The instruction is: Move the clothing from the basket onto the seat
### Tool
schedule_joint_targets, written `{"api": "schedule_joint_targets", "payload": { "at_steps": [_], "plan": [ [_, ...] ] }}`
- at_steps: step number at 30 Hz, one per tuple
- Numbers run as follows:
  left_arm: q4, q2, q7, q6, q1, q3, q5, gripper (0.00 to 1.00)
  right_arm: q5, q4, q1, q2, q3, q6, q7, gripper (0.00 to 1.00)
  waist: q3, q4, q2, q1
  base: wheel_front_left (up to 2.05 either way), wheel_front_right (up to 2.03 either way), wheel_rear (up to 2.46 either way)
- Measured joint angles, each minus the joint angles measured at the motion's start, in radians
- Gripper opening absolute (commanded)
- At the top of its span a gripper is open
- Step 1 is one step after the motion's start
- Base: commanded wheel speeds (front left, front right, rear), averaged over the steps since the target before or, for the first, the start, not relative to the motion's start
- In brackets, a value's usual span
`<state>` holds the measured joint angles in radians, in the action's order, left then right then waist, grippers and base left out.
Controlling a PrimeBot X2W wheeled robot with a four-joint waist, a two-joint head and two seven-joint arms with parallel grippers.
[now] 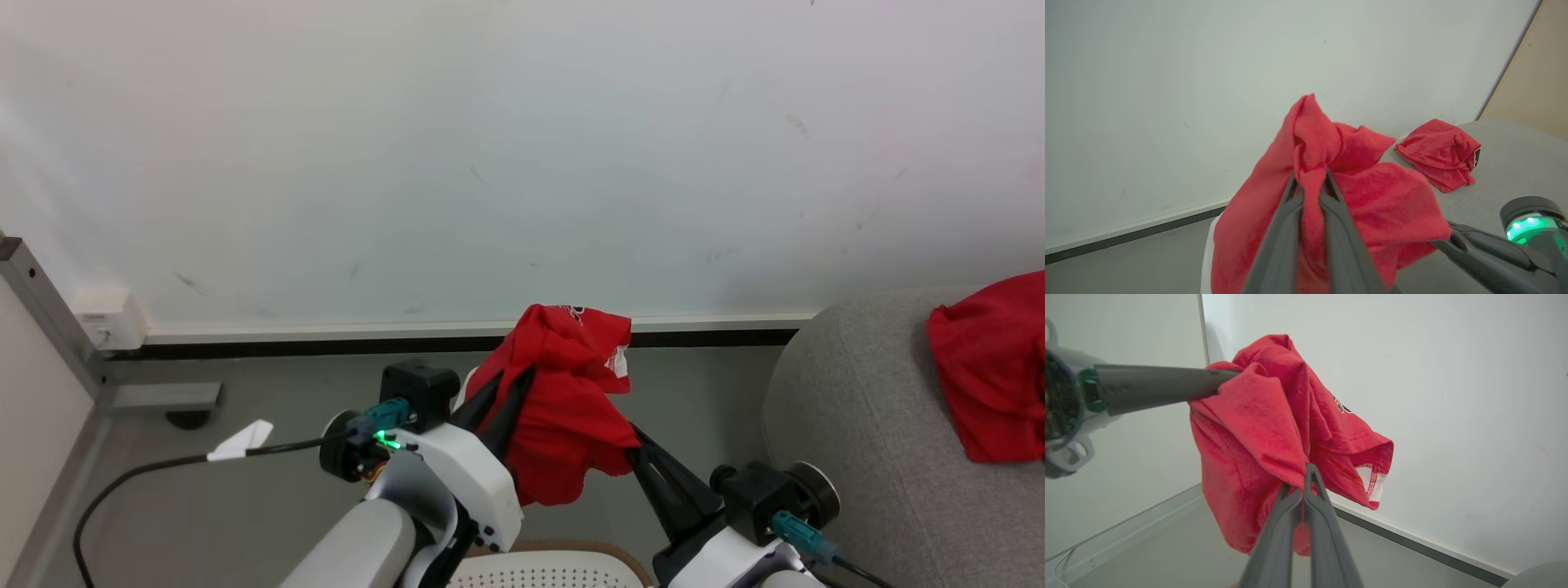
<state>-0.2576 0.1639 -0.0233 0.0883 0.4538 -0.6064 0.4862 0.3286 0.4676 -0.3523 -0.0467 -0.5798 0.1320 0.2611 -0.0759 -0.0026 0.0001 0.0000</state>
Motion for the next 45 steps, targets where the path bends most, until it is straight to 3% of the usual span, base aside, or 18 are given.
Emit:
{"api": "schedule_joint_targets", "payload": {
  "at_steps": [2, 3, 4, 31, 45],
  "plan": [
    [0.001, 0.002, 0.000, 0.002, -0.001, 0.000, 0.000, 0.49, -0.002, 0.000, 0.002, 0.000, 0.009, 0.000, 0.000, 0.00, 0.001, -0.001, 0.0000, 0.0000, 0.00, 0.00, 0.00],
    [0.001, 0.004, 0.000, 0.003, -0.001, 0.000, 0.000, 0.96, -0.002, -0.001, 0.002, 0.000, 0.015, 0.000, 0.000, 0.00, 0.001, -0.002, 0.0000, 0.0000, 0.00, 0.00, 0.00],
    [0.002, 0.006, 0.006, 0.005, -0.001, 0.000, 0.000, 1.00, -0.004, -0.002, 0.002, 0.000, 0.021, 0.000, 0.000, 0.00, 0.002, -0.003, 0.0000, 0.0000, 0.00, 0.00, 0.00],
    [0.005, 0.019, 0.007, 0.015, -0.011, -0.022, 0.010, 1.00, -0.043, -0.014, 0.002, -0.001, 0.144, 0.000, 0.000, 0.00, 0.008, -0.059, 0.0000, 0.0000, 0.00, 0.00, 0.00],
    [0.032, 0.021, 0.014, 0.007, -0.040, -0.054, 0.018, 1.00, -0.132, -0.083, -0.013, -0.001, 0.274, 0.000, 0.000, 0.00, 0.028, -0.178, 0.0000, 0.0001, 0.00, 0.00, 0.00]
  ]
}}
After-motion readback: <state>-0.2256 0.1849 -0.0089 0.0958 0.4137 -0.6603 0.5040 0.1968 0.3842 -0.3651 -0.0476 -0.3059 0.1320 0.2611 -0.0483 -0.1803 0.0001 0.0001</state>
